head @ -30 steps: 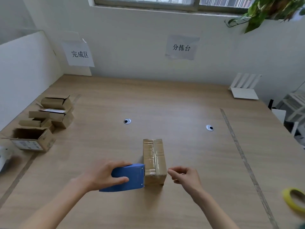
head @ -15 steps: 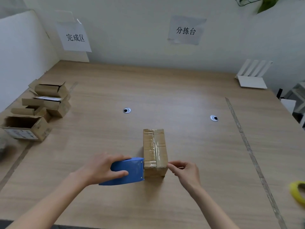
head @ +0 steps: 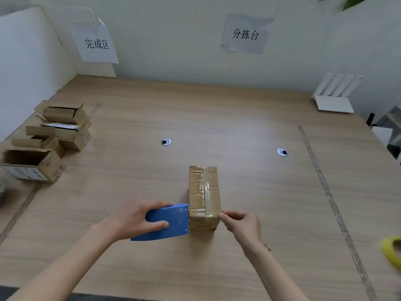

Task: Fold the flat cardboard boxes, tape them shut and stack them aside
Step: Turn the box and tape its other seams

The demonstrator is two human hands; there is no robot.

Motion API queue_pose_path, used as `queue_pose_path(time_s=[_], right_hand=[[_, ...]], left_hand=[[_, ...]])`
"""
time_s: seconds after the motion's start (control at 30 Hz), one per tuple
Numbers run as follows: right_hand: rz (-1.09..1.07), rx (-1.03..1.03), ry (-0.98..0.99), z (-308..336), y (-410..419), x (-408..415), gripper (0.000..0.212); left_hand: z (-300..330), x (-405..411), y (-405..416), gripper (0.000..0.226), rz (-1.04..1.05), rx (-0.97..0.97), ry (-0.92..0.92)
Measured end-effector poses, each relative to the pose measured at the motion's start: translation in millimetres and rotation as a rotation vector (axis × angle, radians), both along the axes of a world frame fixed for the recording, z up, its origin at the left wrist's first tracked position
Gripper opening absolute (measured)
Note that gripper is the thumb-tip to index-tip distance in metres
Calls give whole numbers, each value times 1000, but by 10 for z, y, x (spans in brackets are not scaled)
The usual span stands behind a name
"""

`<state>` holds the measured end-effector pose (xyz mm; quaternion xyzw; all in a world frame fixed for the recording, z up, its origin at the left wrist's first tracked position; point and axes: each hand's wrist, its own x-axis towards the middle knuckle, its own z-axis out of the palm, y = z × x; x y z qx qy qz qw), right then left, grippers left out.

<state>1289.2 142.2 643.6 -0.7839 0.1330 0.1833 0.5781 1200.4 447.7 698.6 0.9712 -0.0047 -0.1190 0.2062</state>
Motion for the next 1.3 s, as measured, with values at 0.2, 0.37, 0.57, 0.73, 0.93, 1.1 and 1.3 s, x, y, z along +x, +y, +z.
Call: queue_pose_path(time_s=[0.2,0.37,0.57,0.73,0.93,1.1,1.3], right_hand=[[-76,416,495,24,-82,128,43],[-147,613,721,-85,-31,120,23],[-87,623,659,-223,-26,96,29],[-124,730,567,-361,-2,34,42],[-51,367,302,-429,-4,-97,34],[123,-54,-593,-110,5,21,16],[900,-335,-804,110,98,297,8]], left_hand=[[-36,22,-17,55,22,-22,-5],[-83,53,-24,55,29,-23,-4],[-112,46,11,54,36,-36,-3],[-138,55,-6,47,37,-35,-14],[-112,65,15,47,43,-41,-18],[-90,79,9,56,49,-24,-5],[-48,86,27,55,43,-18,23]])
